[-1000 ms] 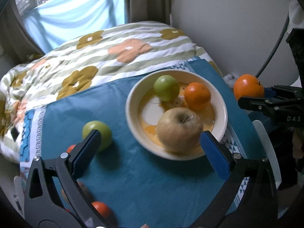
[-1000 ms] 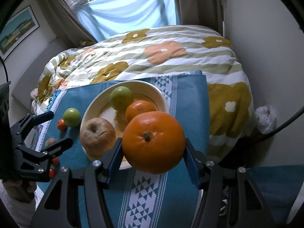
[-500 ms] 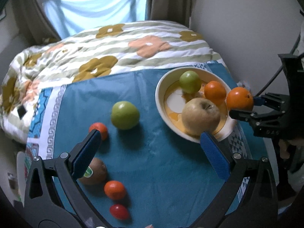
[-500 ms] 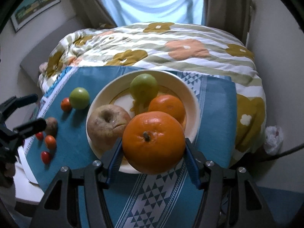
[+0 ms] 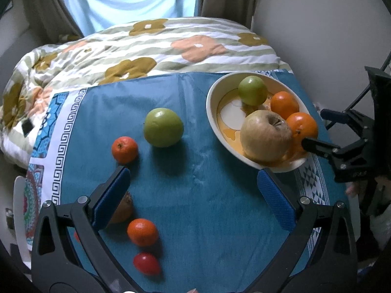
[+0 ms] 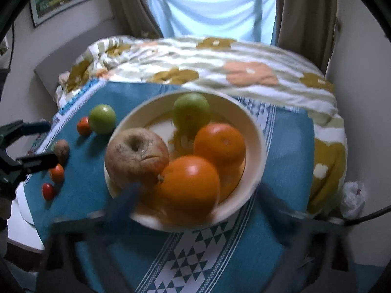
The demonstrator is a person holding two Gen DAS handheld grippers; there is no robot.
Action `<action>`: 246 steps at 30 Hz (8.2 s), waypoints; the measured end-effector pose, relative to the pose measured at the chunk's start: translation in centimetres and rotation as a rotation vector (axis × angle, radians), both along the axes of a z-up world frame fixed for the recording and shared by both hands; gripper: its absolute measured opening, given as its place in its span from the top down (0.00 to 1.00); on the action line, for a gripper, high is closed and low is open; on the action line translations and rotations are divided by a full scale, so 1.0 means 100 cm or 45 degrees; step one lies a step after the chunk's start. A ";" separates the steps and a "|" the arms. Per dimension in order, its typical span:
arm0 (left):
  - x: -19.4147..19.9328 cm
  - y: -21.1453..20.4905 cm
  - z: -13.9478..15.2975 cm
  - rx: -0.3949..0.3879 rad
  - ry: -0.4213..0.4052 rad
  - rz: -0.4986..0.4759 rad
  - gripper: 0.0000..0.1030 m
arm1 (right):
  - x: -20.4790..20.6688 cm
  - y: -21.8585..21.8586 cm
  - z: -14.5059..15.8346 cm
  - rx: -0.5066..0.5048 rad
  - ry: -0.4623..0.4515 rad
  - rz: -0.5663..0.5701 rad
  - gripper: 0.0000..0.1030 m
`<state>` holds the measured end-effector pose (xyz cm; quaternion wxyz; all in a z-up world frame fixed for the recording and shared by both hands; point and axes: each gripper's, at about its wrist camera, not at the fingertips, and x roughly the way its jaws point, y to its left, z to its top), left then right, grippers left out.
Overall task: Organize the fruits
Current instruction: 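Release the brown apple into the bowl with the left tool while the right tool releases the orange there, then withdraw both tools from the bowl, then grasp a red tomato with the left tool while the right tool grasps another tomato, then carry the tomato with the left tool while the right tool carries its tomato toward the bowl, then release the tomato into the bowl with the left tool while the right tool releases its tomato there, then withdraw both tools from the bowl back over the loose fruit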
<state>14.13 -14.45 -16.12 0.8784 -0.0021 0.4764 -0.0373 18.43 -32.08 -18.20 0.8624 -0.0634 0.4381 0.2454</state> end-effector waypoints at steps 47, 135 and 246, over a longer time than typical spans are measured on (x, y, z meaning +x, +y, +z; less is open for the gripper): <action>-0.150 0.182 0.066 0.050 -0.139 0.085 0.00 | -0.136 0.138 0.080 0.041 0.053 -0.173 0.00; -0.101 0.195 0.018 -0.030 -0.036 -0.201 0.63 | -0.144 0.222 0.037 0.039 0.062 -0.139 0.73; 0.053 -0.027 0.031 0.050 -0.055 -0.028 0.00 | 0.073 -0.008 0.039 0.108 0.098 0.036 0.04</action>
